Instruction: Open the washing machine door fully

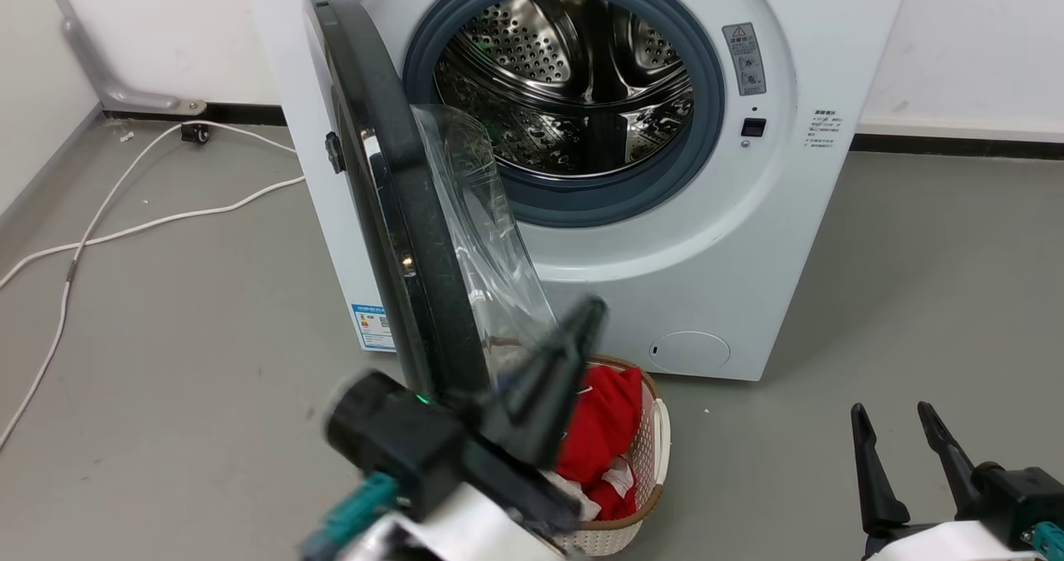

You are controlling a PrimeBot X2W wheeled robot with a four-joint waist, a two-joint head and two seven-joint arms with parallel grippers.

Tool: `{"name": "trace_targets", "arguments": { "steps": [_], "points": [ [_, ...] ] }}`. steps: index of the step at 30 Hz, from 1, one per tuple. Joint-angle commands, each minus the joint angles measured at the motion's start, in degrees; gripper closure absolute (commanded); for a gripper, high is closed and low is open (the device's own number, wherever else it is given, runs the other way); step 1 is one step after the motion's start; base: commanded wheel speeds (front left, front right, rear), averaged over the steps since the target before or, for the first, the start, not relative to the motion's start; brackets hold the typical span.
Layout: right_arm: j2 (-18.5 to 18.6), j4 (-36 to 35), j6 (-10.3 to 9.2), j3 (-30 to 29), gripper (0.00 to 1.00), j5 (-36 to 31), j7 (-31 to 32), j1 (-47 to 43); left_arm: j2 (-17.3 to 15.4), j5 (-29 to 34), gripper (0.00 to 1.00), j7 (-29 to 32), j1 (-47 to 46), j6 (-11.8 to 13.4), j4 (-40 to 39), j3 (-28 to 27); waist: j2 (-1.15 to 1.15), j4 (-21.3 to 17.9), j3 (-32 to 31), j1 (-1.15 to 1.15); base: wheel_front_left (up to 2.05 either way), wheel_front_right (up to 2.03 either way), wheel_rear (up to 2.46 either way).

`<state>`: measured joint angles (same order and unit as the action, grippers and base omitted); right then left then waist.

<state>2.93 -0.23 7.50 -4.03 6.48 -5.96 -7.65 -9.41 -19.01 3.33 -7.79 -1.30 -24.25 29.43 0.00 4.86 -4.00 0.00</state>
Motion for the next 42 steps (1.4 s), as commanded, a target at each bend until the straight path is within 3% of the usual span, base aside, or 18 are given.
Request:
{"name": "trace_targets", "arguments": {
  "steps": [1,11,22,31,42],
  "points": [
    [-0.08,0.16,-0.01,-0.11,0.00,0.06,-0.18,-0.09,0.47,-0.67,1.00,0.91,2.04,-0.25,1.56,1.78,0.00,0.11,0.08,0.00,0.00,0.00,0.00],
    [-0.08,1.00,-0.01,-0.32,0.00,0.41,-0.56,0.77,-0.17,1.10,1.00,2.23,8.15,0.49,12.87,7.92,0.00,0.23,0.51,0.00,0.00,0.00,0.00],
    [-0.09,2.20,-0.01,-0.52,0.00,1.16,-0.86,0.97,-0.65,1.92,1.00,-2.57,8.98,5.27,22.86,3.77,0.00,0.91,0.87,0.00,0.00,0.00,0.00],
    [-0.09,2.74,-0.01,-1.16,0.00,1.52,-1.17,1.34,-0.87,2.15,1.00,-4.45,7.38,6.78,25.48,2.19,0.00,2.97,1.54,0.00,0.00,0.00,0.00],
    [-0.09,2.32,-0.01,-2.76,0.00,0.28,-1.10,2.17,-0.83,1.99,1.00,-5.70,7.28,8.73,24.15,1.06,0.00,9.51,2.81,0.00,0.00,0.00,0.00]
  ]
}}
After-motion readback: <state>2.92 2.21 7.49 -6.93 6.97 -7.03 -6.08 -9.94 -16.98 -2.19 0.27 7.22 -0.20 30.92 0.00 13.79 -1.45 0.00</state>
